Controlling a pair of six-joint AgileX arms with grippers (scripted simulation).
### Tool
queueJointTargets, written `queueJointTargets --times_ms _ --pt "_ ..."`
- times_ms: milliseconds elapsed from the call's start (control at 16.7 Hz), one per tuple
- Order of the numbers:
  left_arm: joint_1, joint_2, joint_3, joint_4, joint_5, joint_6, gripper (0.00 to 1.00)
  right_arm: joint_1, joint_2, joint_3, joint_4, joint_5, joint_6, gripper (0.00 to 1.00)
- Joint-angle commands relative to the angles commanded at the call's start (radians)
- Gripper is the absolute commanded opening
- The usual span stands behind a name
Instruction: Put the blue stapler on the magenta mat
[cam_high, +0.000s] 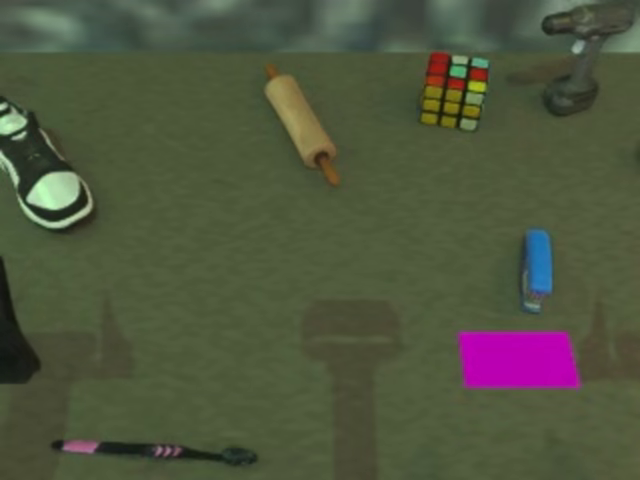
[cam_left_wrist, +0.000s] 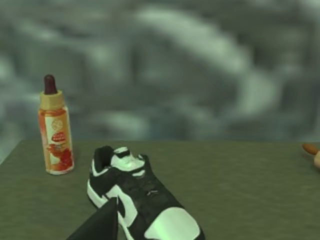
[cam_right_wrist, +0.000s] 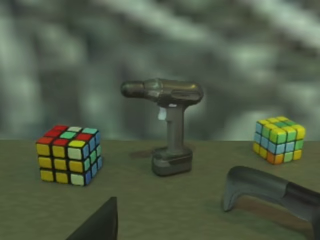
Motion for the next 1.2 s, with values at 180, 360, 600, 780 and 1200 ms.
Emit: queueJointTargets --times_ms 180,360,600,780,1200 --pt "0.000 0.000 0.000 0.000 0.000 0.000 1.00 0.002 0.010 0.010 -0.007 -0.001 0.003 1.00" --pt "0.000 0.000 0.000 0.000 0.000 0.000 1.00 0.020 0.104 0.103 -0.071 -0.005 0.030 1.00" --pt "0.000 0.000 0.000 0.000 0.000 0.000 1.00 0.057 0.377 0.352 -0.233 -0.007 0.096 1.00" --pt "0.000 0.000 0.000 0.000 0.000 0.000 1.00 0.090 0.683 0.589 -0.394 -0.006 0.158 1.00" --pt "0.000 0.000 0.000 0.000 0.000 0.000 1.00 0.175 1.463 1.156 -0.803 -0.005 0.309 1.00"
